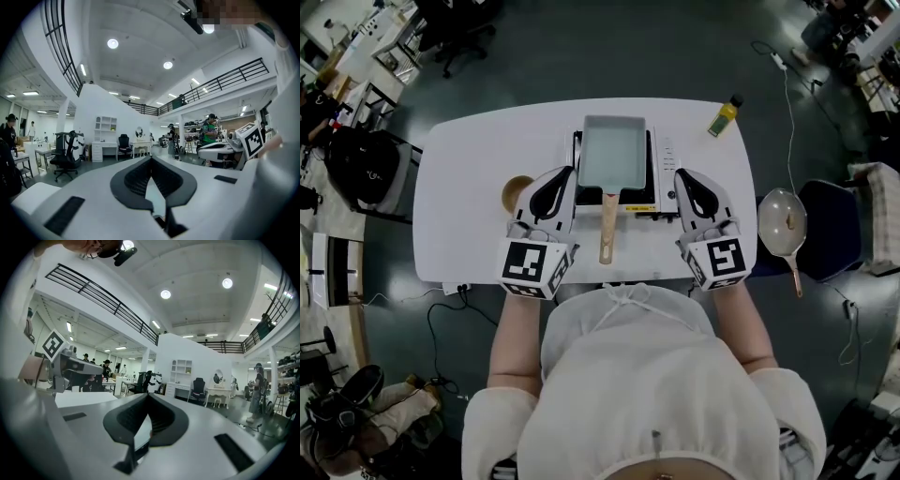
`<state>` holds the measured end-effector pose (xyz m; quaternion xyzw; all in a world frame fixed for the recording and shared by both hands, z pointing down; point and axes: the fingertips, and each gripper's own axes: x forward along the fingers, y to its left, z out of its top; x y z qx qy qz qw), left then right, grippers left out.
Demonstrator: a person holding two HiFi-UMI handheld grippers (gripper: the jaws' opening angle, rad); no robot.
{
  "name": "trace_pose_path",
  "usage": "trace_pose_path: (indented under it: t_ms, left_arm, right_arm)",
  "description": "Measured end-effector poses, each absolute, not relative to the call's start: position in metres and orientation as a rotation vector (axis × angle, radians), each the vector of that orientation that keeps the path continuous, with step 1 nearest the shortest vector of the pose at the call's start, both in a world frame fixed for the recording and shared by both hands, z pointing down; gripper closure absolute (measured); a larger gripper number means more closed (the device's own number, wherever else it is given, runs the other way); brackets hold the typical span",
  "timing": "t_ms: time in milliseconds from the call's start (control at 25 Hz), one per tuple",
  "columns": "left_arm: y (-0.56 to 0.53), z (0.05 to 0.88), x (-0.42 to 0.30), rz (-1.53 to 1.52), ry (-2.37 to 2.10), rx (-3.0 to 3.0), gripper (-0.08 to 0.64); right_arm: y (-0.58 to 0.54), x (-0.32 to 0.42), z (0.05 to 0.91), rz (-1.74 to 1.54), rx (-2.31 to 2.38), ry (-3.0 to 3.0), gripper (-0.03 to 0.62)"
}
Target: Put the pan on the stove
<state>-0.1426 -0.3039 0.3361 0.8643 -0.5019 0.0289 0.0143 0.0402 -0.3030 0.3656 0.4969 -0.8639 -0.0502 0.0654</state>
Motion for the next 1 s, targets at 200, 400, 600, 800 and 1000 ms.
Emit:
trace_pose_path:
  t_ms: [200,400,600,800,1000]
  left_arm:
    - [-0.302,0.33,-0.147,0.074,-1.567,2.709,0.54]
    - [-0.301,0.328,-0.147,0.069,-1.55,2.713,0.54]
    - [-0.304,0.336,-0.146,0.078,-1.52,2.696,0.54]
    - [-0.307,0.344,-0.148,0.082,-1.506,2.682,0.54]
    - [-0.313,0.346,-0.156,0.08,-1.535,2.645,0.538]
  right_arm:
    - [-0.305,0.036,0.367,-0.144,1.509,-2.605,0.589]
    - [-0.307,0.03,0.368,-0.171,1.497,-2.596,0.589]
    - [-0.307,0.024,0.371,-0.182,1.486,-2.59,0.589]
    - [-0.308,0.021,0.375,-0.189,1.481,-2.583,0.589]
    - [-0.311,0.018,0.377,-0.195,1.491,-2.571,0.589]
